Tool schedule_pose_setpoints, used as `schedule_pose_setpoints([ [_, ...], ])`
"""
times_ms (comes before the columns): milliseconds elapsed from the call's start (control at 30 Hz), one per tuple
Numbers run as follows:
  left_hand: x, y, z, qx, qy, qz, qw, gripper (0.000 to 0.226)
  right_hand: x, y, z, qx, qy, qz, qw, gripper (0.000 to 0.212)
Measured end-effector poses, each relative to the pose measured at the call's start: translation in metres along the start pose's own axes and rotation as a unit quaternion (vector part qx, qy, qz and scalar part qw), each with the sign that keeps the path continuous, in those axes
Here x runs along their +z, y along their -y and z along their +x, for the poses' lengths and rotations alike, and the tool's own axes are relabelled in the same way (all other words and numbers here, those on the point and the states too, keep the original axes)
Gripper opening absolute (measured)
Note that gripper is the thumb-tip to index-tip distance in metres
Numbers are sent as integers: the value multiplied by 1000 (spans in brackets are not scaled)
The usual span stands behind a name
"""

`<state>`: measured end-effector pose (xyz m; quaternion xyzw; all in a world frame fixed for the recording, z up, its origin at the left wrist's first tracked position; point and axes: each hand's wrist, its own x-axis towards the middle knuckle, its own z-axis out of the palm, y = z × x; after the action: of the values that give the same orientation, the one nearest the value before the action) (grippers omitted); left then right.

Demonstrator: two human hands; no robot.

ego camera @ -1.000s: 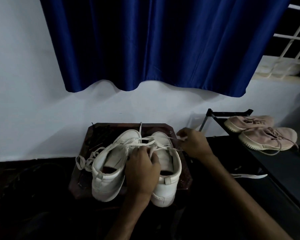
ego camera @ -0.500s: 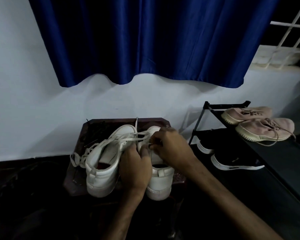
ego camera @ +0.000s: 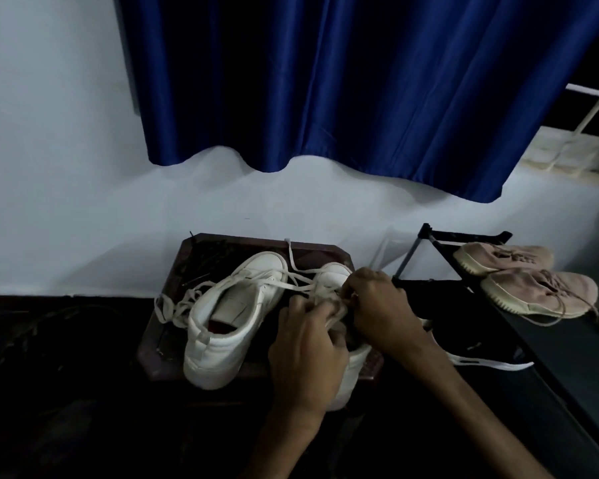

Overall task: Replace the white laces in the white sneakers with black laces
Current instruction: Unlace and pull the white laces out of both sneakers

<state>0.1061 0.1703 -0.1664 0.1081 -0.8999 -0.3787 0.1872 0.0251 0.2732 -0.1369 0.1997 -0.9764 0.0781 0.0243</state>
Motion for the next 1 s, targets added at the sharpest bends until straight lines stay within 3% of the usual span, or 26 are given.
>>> schedule_pose_setpoints([
  [133, 8, -2, -8, -60, -61, -75, 993, 25, -2, 4, -2, -11, -27, -65, 997, 26],
  [333, 15, 2, -8, -67, -98, -84, 989, 25, -5, 11, 5, -34, -18, -101, 994, 19],
  [400, 16, 2, -8, -71, -96, -81, 990, 26, -18, 5, 4, -58, 21, -73, 995, 13],
  [533, 18, 3, -11, -65, -112, -88, 988, 24, -64, -26, 9, -75, 175, -6, 982, 12],
  [633, 18, 4, -11, -74, -114, -93, 986, 20, -67, -18, 10, -51, 157, 9, 986, 12],
  [800, 19, 3, -8, -79, -110, -101, 986, 22, -29, 18, 11, -45, 95, -120, 987, 24],
  [900, 19, 4, -8, -86, -111, -98, 985, 26, -20, 18, 7, -48, 34, -101, 993, 18],
  [1000, 20, 4, -7, -84, -113, -80, 987, 32, -49, 1, 0, -79, 95, -42, 991, 9],
])
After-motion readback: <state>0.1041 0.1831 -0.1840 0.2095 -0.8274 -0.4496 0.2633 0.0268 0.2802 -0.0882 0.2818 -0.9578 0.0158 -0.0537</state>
